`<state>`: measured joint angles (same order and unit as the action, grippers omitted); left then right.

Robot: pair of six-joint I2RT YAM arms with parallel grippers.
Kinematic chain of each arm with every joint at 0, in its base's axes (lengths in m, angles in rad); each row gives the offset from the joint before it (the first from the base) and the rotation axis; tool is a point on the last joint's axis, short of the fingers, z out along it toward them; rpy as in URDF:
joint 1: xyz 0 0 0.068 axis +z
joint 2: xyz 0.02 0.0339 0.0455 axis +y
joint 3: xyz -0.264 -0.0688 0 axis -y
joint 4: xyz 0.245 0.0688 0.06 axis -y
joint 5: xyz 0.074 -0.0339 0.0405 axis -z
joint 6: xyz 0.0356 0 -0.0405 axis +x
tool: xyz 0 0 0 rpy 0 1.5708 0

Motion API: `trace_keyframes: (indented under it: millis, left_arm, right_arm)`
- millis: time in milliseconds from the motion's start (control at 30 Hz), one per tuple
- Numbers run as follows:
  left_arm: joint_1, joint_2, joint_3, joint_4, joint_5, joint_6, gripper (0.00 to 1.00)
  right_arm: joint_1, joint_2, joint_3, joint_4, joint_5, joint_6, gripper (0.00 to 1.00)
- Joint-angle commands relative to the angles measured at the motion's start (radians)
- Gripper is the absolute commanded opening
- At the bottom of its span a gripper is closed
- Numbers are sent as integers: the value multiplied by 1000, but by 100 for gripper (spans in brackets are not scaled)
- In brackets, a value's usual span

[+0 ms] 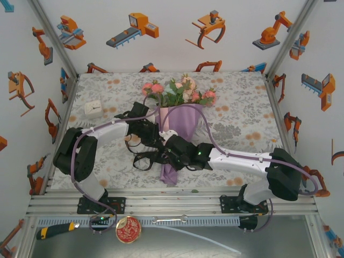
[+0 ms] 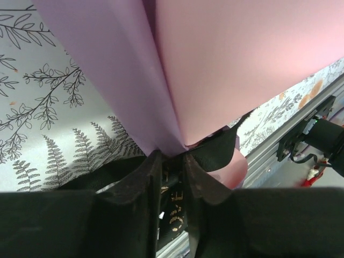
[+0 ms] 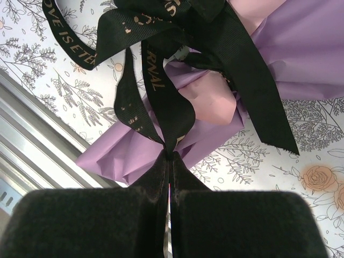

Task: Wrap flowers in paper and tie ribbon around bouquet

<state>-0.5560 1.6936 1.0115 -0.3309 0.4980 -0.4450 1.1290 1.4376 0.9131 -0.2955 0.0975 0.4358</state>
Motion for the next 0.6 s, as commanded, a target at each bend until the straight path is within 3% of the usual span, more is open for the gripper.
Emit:
trace_keyframes:
  millis: [0,100,200,333,567]
  left_arm:
    - [-5,-6,8,-23,9,38,17]
    - [-4,-40,6,-22,7,33,4]
    - [-9,-99,10,-3,24,38,3]
    - [-42,-153,17,-2,4,103,5]
    - [-86,-147,24,-70,-113,173,17]
  right_arm:
    - [2,-17,-16,13,10,-7,0]
    - [2,-23,-19,10,7,-5,0]
    - [2,-31,-34,15,5,-1,0]
    - [2,-41,-45,18,1,2,0]
    - [3,-61,-57,24,5,5,0]
